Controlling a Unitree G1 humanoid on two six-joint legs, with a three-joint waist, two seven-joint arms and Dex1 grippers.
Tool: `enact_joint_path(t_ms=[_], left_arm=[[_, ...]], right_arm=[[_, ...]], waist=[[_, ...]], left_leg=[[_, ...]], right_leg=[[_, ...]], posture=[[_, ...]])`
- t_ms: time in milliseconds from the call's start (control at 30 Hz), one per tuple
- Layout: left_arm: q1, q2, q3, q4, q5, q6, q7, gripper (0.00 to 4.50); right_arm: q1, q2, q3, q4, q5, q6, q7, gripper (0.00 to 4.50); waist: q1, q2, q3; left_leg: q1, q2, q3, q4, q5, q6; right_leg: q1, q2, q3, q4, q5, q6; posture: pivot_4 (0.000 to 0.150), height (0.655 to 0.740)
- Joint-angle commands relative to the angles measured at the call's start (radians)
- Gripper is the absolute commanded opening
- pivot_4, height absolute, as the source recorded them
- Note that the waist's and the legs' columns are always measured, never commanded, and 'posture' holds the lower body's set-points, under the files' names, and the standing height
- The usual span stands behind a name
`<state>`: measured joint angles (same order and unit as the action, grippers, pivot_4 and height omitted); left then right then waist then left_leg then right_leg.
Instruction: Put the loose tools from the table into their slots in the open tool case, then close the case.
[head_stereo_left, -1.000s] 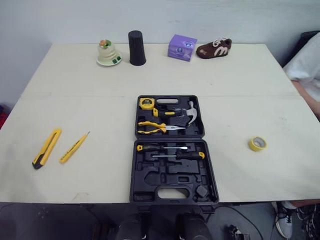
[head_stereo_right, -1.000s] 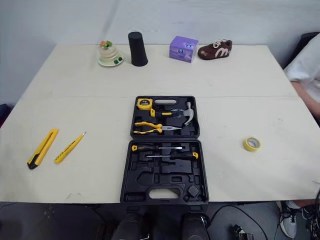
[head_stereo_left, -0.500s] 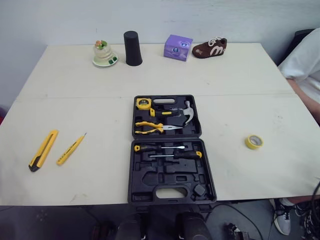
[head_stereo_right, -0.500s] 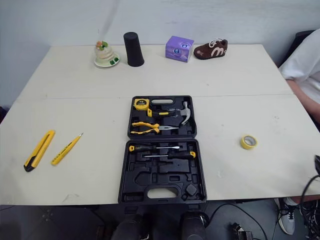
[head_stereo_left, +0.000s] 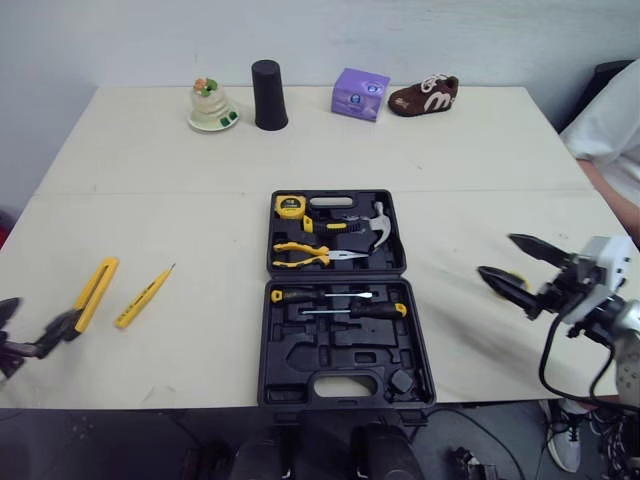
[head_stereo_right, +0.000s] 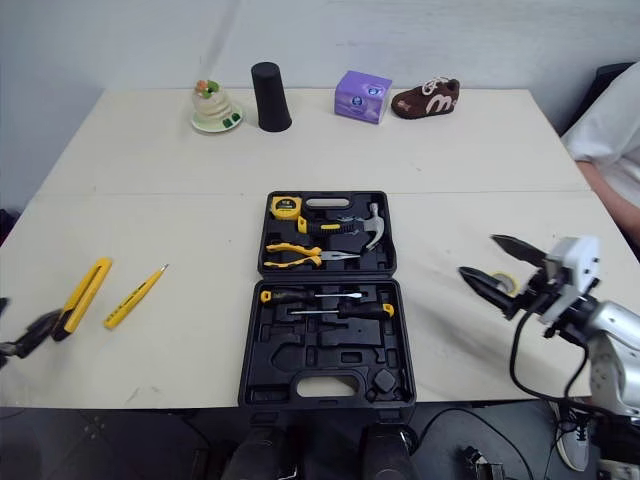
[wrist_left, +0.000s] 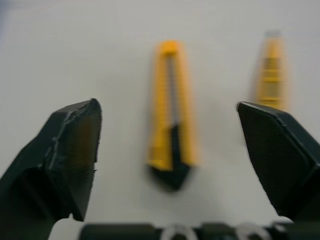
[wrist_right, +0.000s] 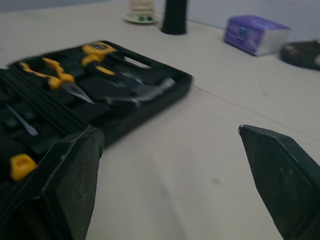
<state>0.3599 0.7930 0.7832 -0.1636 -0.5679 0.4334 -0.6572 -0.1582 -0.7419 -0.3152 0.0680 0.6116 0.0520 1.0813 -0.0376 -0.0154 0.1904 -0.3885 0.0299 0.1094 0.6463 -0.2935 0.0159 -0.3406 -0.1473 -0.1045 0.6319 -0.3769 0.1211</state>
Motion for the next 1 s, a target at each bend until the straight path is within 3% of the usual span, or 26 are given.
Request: enact_joint_path(t_ms=[33,200,333,667,1000], left_arm=[[0.03,0.053,0.002,-0.144,-0.063,0.157,-0.015,4.5],[0.01,0.111,-0.053,-0.189,-0.038,0.278,-0.005,4.5],[-0.074,0.144,-0.177,-0.132,-0.002,0.326,-0.001,4.5],[-0.364,0.144,-0.4,0.093,0.076,0.362,-0.009,4.5],[-0.367,0.126,-0.52,0.083,0.102,0.355,-0.097,4.5]], right_arm=[[-0.024,0.0,0.044,-0.06,-0.013,-0.039,0.086,4.48],[-0.045,0.026,0.105,-0.118,0.012,-0.053,0.18,4.48],[-0.044,0.023,0.189,-0.179,-0.001,-0.073,0.298,4.48],[-0.078,0.102,0.211,-0.218,0.014,-0.053,0.266,4.48],[-0.072,0.088,0.213,-0.31,0.023,0.035,0.173,4.48]], waist=[[0.011,0.0,0.0],[0.014,0.0,0.0],[0.012,0.0,0.0],[0.011,0.0,0.0],[0.014,0.0,0.0]], left_leg=[[0.0,0.0,0.0,0.0,0.0,0.0],[0.0,-0.001,0.0,0.0,0.0,0.0],[0.0,0.0,0.0,0.0,0.0,0.0],[0.0,0.0,0.0,0.0,0.0,0.0],[0.0,-0.001,0.0,0.001,0.001,0.0]], right_leg=[[0.0,0.0,0.0,0.0,0.0,0.0],[0.0,0.001,0.0,0.0,0.0,0.0],[0.0,0.002,0.0,0.0,0.0,0.0],[-0.001,0.002,0.0,0.002,0.0,0.0],[-0.001,0.001,0.0,0.005,0.0,0.0]], posture=[[0.15,0.74],[0.15,0.74],[0.15,0.74],[0.15,0.74],[0.15,0.74]])
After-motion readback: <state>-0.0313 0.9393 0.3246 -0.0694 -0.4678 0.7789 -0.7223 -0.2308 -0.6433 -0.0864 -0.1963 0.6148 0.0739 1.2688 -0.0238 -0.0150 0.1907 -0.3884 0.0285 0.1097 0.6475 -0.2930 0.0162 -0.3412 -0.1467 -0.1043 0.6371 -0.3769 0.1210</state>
